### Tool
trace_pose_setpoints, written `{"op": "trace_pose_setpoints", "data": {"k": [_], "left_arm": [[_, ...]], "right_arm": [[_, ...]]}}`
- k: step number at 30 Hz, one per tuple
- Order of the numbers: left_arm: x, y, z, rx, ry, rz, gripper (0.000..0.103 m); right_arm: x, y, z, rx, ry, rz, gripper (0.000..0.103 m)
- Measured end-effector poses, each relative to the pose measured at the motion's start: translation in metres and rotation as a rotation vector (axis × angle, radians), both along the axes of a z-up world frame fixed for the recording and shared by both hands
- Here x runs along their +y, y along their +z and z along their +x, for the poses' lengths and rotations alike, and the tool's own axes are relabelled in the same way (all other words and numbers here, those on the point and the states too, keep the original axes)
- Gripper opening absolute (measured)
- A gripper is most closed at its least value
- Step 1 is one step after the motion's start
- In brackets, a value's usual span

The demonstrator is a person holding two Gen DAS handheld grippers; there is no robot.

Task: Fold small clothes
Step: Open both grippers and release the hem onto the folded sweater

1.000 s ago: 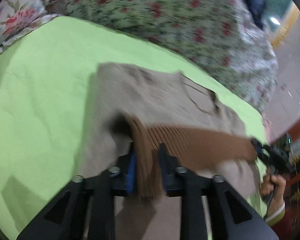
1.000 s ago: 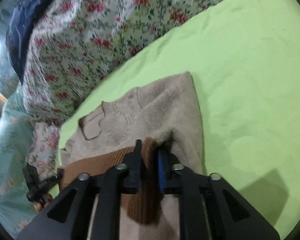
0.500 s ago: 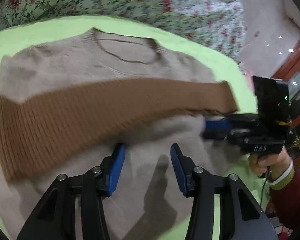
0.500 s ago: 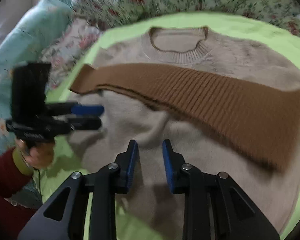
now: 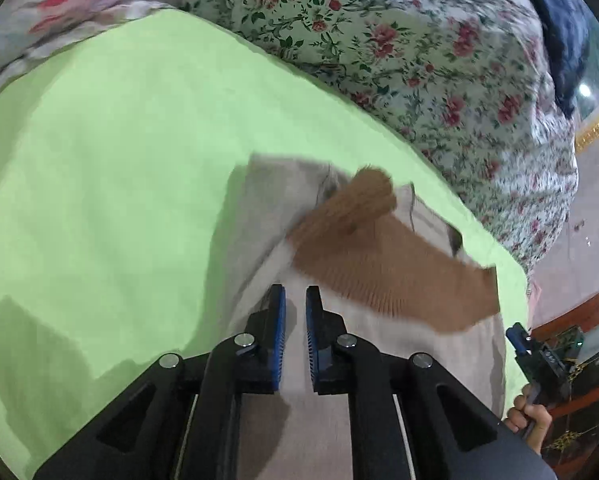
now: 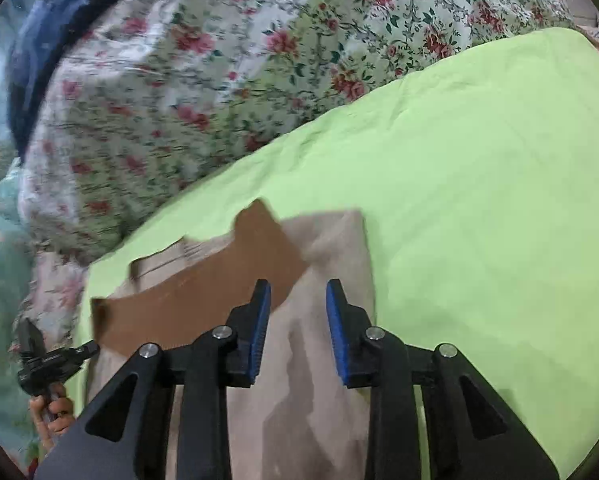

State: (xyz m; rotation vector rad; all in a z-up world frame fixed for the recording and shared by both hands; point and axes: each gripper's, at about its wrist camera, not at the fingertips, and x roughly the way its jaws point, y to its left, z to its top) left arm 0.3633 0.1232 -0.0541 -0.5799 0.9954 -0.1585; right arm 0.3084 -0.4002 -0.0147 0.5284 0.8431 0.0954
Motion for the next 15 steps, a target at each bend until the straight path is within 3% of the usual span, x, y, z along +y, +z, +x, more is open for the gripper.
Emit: {"op": "trace_pose_setpoints", "data": {"k": [4,8,10,15], "left_arm": [[-0.027,0.011,-0.059,-0.040,-0.023,0.031,0.048],[-0.057,0.019,-0.124,-0.068,-0.075,0.031,0.053],[-0.070,0.017,-0.156,-0.062,-0.101,0.012,0.062],[-0.086,0.009,-0.206,-0.061,-0.095,-0.011,0.069]], "right_arm": [[0.034,0.003,-0.035,-0.012,0.065,0.032,0.039],[0.064,-0.003,-0.083,-0.008,0.143,0.050,0.042],[0.079,-0.008,-0.105,0.002,0.177,0.054,0.043],[0.104,-0.017,-0.144,0.027,0.221,0.073,0.044]]}}
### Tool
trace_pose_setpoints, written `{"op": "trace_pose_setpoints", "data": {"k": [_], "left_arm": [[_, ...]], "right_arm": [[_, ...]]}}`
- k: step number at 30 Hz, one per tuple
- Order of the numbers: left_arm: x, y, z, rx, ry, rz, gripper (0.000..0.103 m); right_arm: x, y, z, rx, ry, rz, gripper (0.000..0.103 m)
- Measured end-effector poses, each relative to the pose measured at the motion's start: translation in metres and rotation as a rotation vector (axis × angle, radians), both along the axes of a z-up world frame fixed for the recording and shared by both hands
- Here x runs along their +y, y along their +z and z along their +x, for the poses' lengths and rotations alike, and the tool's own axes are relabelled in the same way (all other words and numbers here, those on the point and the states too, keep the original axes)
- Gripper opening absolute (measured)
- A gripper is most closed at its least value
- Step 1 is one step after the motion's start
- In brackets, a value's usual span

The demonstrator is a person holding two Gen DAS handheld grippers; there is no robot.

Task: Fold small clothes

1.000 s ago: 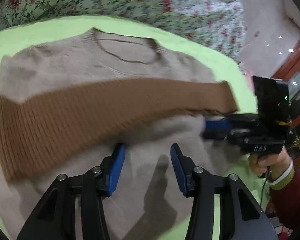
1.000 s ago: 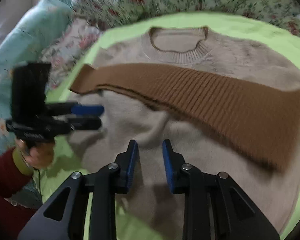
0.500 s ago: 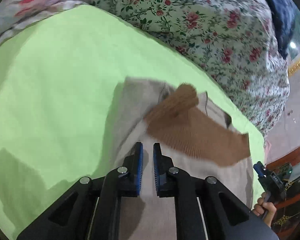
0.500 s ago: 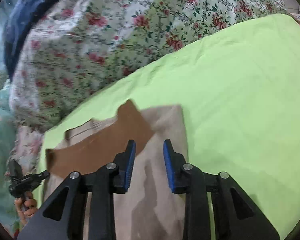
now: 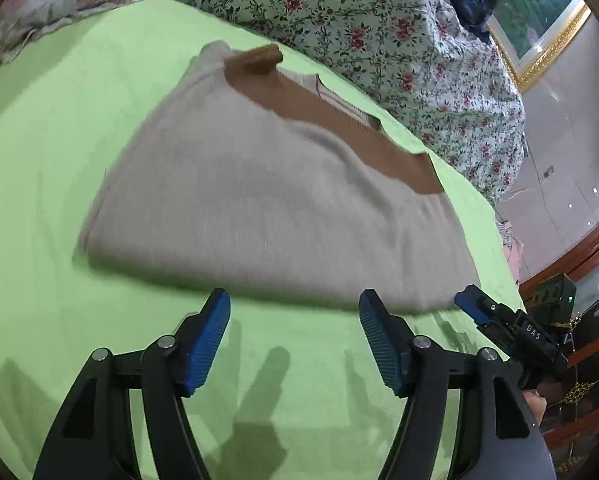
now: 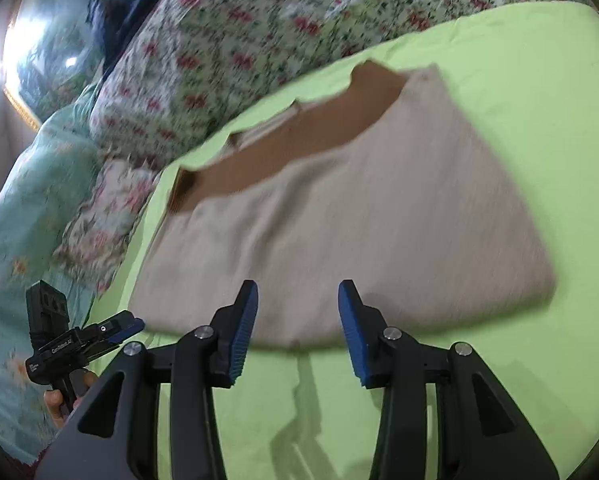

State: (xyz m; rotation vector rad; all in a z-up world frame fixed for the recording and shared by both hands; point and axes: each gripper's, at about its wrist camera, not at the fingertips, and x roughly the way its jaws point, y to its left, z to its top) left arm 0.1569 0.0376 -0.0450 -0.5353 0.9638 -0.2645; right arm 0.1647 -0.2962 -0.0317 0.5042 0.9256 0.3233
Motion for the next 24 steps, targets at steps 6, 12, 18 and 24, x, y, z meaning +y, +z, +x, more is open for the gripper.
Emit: {"op": "trace_pose_setpoints", "data": {"k": [6,12,18,24], "left_arm": [[0.002,-0.013,-0.016,0.028,0.049,-0.069,0.072],[0.002,-0.020,-0.011,0.040,0.118,-0.135,0.072],[0.000,-0.025,0.007,0.053,0.180,-0.132,0.074],[0.015,-0.030,0.035,0.050,0.292,-0.130,0.074]], "right_arm": [[0.010,-0.004,-0.024,0.027,0.023,0.023,0.046],[0.015,0.001,-0.034,0.022,0.034,0.036,0.049],[0.015,0.002,-0.033,0.024,0.034,0.038,0.050],[0.012,0.001,-0.028,0.037,0.018,0.043,0.050]]}}
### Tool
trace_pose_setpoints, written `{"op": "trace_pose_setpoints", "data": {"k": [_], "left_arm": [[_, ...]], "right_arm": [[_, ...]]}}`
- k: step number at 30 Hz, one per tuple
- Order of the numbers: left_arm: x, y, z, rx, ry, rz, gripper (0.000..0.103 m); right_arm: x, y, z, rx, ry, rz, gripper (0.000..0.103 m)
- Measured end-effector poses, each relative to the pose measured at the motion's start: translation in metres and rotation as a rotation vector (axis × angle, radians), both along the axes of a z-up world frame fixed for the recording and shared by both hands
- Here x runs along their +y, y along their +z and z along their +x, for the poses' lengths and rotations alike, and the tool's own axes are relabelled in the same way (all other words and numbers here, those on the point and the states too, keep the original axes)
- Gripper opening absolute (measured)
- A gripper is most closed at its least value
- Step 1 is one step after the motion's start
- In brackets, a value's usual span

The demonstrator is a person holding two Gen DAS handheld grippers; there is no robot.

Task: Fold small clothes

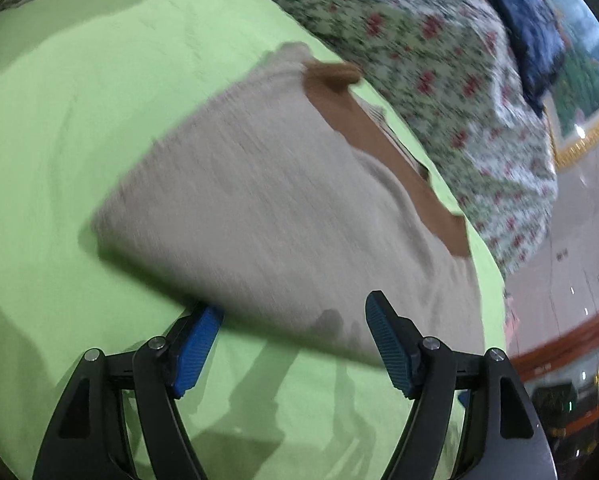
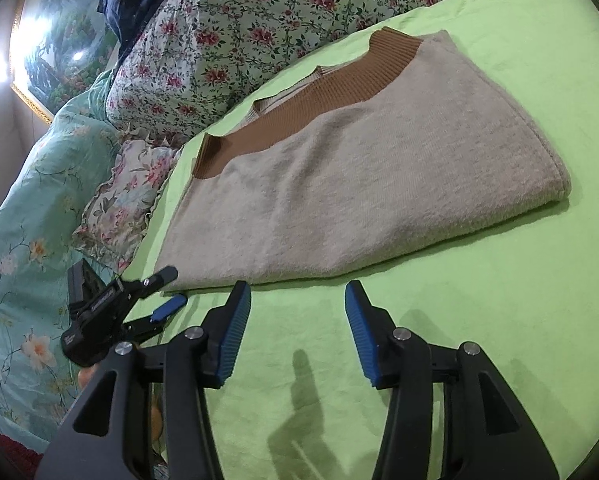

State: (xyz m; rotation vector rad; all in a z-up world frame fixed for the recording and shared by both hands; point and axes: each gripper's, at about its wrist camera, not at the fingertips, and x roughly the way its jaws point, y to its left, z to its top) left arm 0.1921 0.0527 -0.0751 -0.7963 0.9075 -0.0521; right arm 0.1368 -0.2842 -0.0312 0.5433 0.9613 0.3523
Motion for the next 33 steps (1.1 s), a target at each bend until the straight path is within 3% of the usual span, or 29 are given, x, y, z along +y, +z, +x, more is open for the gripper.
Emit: {"op": "trace_pose_setpoints", "data": {"k": [5,6,7,8,9,10,14,18,22,25,28,31,33], "left_arm": [[0.016,0.001,0.026,0.002,0.101,0.025,0.070],[0.017,0.001,0.035,0.008,0.099,0.057,0.063],[0.016,0.002,0.041,0.012,0.092,0.089,0.040],[0.014,0.003,0.047,0.017,0.075,0.123,0.026],[0.012,0.004,0.053,0.012,0.046,0.126,0.014],[0.010,0.008,0.057,0.005,0.042,0.136,0.010],[-0.010,0.040,0.060,-0.072,-0.013,0.225,0.007],[-0.060,0.080,0.062,-0.160,-0.153,0.317,0.007],[-0.124,0.099,0.066,-0.235,-0.298,0.431,0.007],[-0.169,0.090,0.064,-0.251,-0.396,0.504,0.007],[-0.197,0.068,0.066,-0.223,-0.465,0.507,0.007],[-0.208,0.051,0.065,-0.198,-0.495,0.509,0.007],[-0.209,0.048,0.064,-0.199,-0.494,0.507,0.007]], "right_arm": [[-0.005,0.005,0.006,-0.007,-0.006,0.012,0.051],[-0.006,0.006,0.009,-0.009,-0.003,0.009,0.051],[-0.007,0.008,0.012,-0.014,0.000,0.005,0.051],[-0.009,0.010,0.016,-0.021,-0.002,0.002,0.051],[-0.011,0.012,0.020,-0.024,-0.003,0.002,0.051],[-0.014,0.013,0.024,-0.028,-0.003,0.003,0.051],[-0.030,0.023,0.045,-0.043,-0.008,-0.009,0.051],[-0.043,0.034,0.075,-0.018,-0.015,-0.048,0.051],[-0.052,0.041,0.106,-0.015,0.021,0.044,0.055],[-0.053,0.037,0.131,-0.010,0.073,0.203,0.068],[-0.042,0.018,0.164,0.065,0.146,0.353,0.077],[-0.023,-0.007,0.192,0.166,0.191,0.396,0.077],[-0.007,-0.019,0.205,0.206,0.215,0.372,0.077]]}}
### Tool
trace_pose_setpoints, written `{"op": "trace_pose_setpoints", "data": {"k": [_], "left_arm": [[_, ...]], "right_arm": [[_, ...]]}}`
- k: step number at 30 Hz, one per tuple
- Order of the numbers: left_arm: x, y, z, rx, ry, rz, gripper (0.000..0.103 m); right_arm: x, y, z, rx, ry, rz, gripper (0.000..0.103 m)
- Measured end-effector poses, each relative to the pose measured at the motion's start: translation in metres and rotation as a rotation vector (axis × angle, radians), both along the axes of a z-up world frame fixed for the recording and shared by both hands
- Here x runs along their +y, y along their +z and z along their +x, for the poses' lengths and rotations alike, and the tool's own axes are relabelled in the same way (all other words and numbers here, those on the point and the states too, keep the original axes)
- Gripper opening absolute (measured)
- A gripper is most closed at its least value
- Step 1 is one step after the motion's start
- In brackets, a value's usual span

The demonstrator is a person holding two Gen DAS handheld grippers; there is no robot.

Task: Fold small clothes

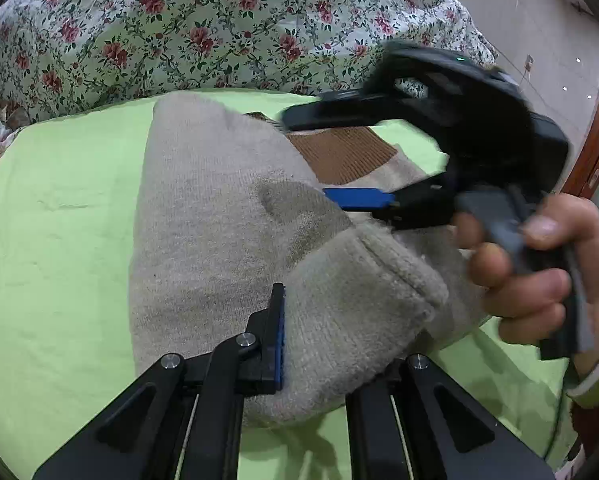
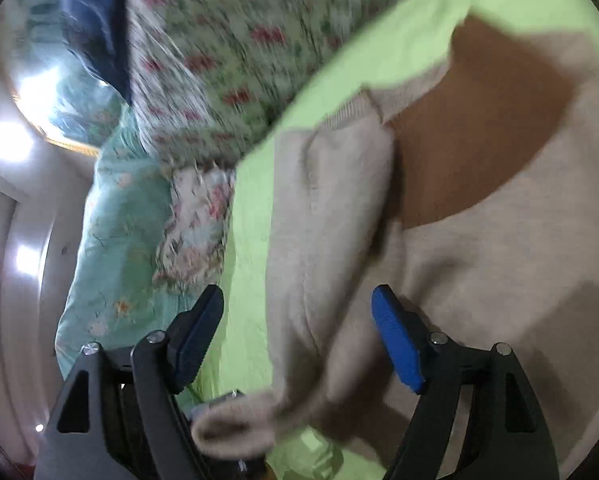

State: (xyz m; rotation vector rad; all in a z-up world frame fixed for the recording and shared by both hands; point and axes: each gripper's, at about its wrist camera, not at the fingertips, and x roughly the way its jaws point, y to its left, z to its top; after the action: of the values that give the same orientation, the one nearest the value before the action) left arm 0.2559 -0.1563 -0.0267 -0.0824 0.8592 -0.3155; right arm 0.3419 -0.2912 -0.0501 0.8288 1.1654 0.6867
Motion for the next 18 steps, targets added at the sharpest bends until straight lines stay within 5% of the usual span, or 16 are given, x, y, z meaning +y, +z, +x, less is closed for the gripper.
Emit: {"op": "trace_pose_setpoints", "data": {"k": [4,11,18], "left_arm": [[0.016,0.004,0.003,0.010,0.017,-0.084,0.007],[0.042,0.019,0.001,0.009,0.043,-0.179,0.007],[0.038,0.019,-0.004,0.009,0.032,-0.164,0.007]], "right_arm": [[0.027,-0.006,0.018,0.012,0.038,-0.099,0.076],[0.002,0.012,0.011,-0.047,-0.093,-0.251,0.076],[0.028,-0.011,0.029,0.041,0.040,-0.080,0.077]]}}
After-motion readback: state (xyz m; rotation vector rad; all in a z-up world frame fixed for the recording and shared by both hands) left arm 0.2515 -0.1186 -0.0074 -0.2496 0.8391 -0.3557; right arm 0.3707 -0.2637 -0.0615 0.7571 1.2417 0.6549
